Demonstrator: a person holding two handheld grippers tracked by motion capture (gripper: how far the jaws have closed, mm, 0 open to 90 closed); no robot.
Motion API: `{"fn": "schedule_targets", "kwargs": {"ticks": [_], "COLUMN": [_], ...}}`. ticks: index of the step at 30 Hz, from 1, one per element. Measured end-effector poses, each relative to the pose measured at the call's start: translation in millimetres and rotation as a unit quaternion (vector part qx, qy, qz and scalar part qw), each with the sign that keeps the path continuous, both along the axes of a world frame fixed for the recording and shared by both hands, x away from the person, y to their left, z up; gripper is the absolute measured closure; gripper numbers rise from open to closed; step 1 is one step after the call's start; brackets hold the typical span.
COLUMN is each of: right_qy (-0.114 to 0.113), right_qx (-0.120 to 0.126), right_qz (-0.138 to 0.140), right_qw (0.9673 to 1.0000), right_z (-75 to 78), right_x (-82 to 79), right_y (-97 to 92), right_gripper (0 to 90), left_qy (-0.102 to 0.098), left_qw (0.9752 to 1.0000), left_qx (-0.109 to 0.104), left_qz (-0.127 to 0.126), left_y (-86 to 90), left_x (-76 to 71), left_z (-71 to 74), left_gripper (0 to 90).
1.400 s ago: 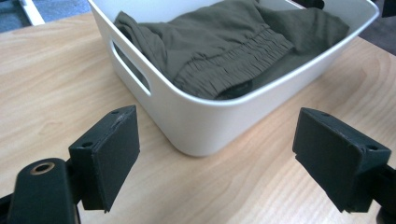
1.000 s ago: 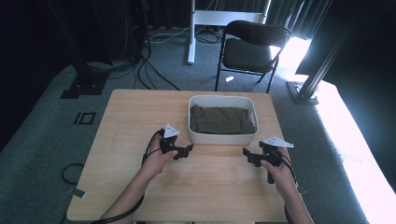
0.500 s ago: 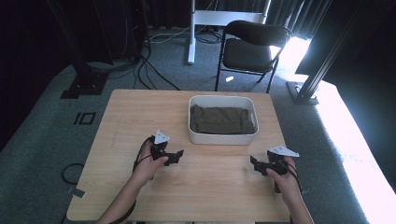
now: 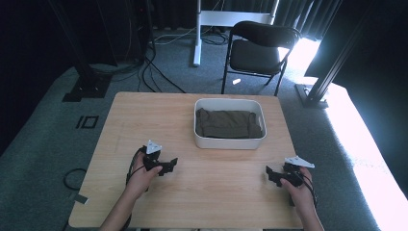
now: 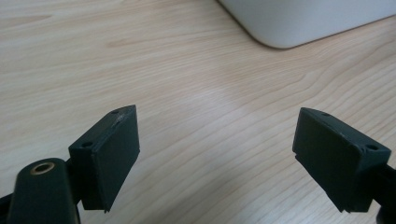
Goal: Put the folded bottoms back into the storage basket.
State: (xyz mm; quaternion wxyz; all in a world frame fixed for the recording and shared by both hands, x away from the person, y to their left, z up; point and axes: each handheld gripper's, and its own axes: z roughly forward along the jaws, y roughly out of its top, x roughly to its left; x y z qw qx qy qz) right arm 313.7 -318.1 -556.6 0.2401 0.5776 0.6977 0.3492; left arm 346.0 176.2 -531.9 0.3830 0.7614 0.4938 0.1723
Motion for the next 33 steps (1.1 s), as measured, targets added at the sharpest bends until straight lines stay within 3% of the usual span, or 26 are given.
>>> {"fn": "schedule_targets", "kwargs": {"ticks": [3,7,10,15,22,24,26,27,28,30,33], "right_qy": [0.006,0.013,0.013,0.019,0.021,0.021,0.021,0.021,0.021,0.021,0.021], "right_qx": [-0.006,0.004,0.004,-0.028,-0.027,-0.028,-0.028,-0.028,-0.028,-0.028,-0.028], "right_qz": [-0.01,-0.031,-0.045,-0.048,-0.058,-0.059,-0.06,-0.06,-0.06,-0.06,-0.06], "right_qw": [0.9999,0.9994,0.9989,0.9983,0.9977,0.9976,0.9976,0.9976,0.9976,0.9976,0.9976], "right_z": [-3.2,-6.9,-6.9,-7.6,-7.6,-7.7,-7.7,-7.7,-7.8,-7.8,-7.8], "right_x": [-2.1,-4.8,-6.1,-7.7,-6.7,-6.3,-6.2,-6.2,-6.2,-6.2,-6.2], "right_y": [-2.4,-3.9,-4.8,0.3,2.0,2.5,2.6,2.6,2.6,2.6,2.6], "right_gripper": [15.4,15.4,15.4,13.0,11.8,11.5,11.5,11.5,11.5,11.5,11.5], "left_qy": [0.01,0.007,0.012,0.018,0.002,0.003,0.011,0.011,0.016,0.021,0.021], "left_qw": [0.9994,0.998,0.9972,0.9954,0.992,0.9895,0.9852,0.9852,0.9831,0.9811,0.9806], "left_qx": [-0.009,0.011,0.019,0.035,0.056,0.076,0.075,0.075,0.077,0.076,0.076], "left_qz": [0.032,0.062,0.071,0.088,0.113,0.123,0.153,0.153,0.166,0.177,0.18], "left_y": [5.6,13.0,17.2,21.3,22.5,20.1,16.4,16.4,16.0,15.7,15.3], "left_x": [-4.2,-10.3,-12.2,-15.9,-18.1,-18.1,-17.3,-17.3,-16.3,-15.1,-15.0], "left_z": [-1.8,-4.6,-8.3,-15.3,-22.8,-23.0,-23.6,-23.6,-23.8,-24.3,-24.2], "left_gripper": [16.3,16.4,16.3,16.4,16.3,16.4,12.3,9.4,7.2,3.9,3.3]}}
